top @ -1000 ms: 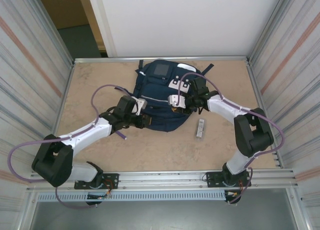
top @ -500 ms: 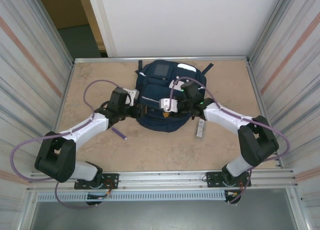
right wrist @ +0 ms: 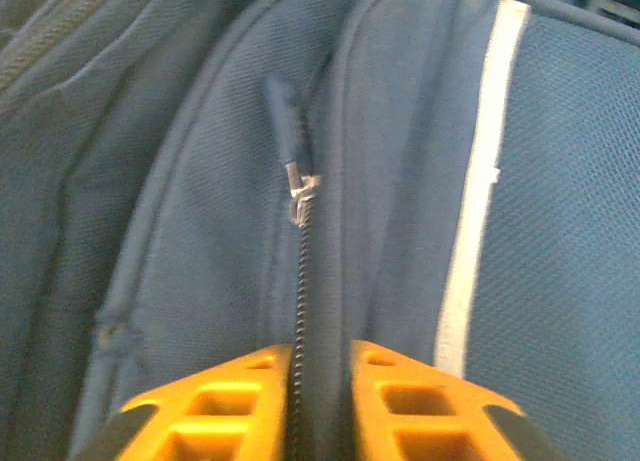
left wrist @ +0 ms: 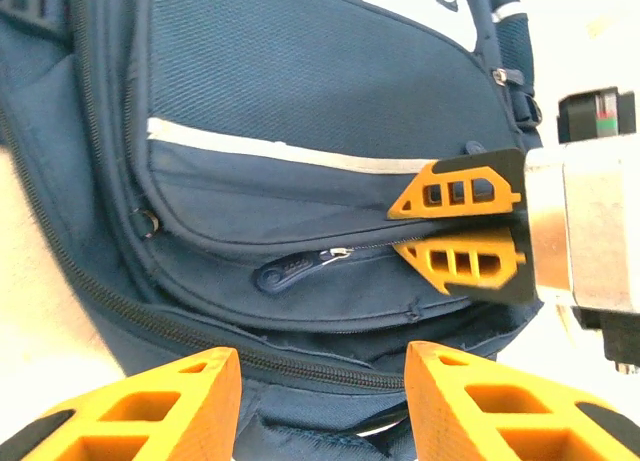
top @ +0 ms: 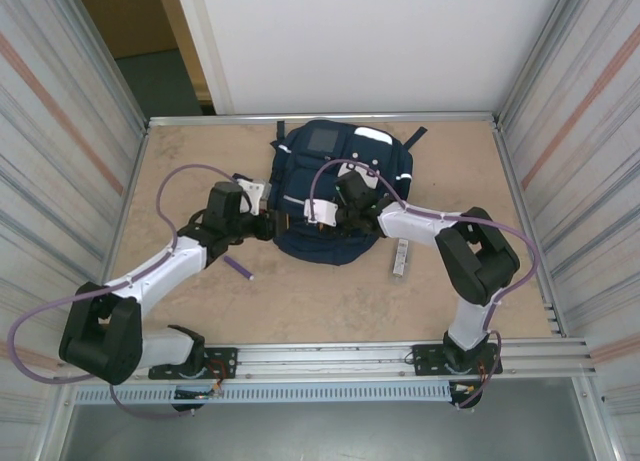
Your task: Pack the student bag
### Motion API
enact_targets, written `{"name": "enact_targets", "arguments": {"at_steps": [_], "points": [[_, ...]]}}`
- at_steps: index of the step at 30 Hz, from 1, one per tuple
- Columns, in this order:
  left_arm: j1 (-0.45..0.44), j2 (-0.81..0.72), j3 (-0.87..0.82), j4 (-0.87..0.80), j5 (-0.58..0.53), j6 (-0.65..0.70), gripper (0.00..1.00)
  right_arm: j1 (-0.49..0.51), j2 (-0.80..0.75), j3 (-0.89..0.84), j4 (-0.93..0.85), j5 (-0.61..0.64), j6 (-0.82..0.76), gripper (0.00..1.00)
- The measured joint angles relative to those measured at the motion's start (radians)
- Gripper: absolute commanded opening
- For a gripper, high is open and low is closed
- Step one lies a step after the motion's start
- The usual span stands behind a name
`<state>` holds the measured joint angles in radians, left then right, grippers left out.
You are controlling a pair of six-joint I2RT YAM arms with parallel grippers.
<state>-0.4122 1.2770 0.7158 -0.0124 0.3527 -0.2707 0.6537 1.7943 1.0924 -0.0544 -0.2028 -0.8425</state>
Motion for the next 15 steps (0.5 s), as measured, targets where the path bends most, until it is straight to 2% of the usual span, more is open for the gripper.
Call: {"name": "enact_targets", "arguments": {"at_steps": [8, 15], "points": [[-0.160, 0.026, -0.005, 0.085, 0.032, 0.341, 0.48, -0.135, -0.076, 0.022, -0.086, -0.225, -0.035, 0.06], [-0.138, 0.144, 0.102, 0.095, 0.048, 0.492, 0.45, -0.226, -0.096, 0.074, -0.167, -0.383, -0.052, 0.06]]}}
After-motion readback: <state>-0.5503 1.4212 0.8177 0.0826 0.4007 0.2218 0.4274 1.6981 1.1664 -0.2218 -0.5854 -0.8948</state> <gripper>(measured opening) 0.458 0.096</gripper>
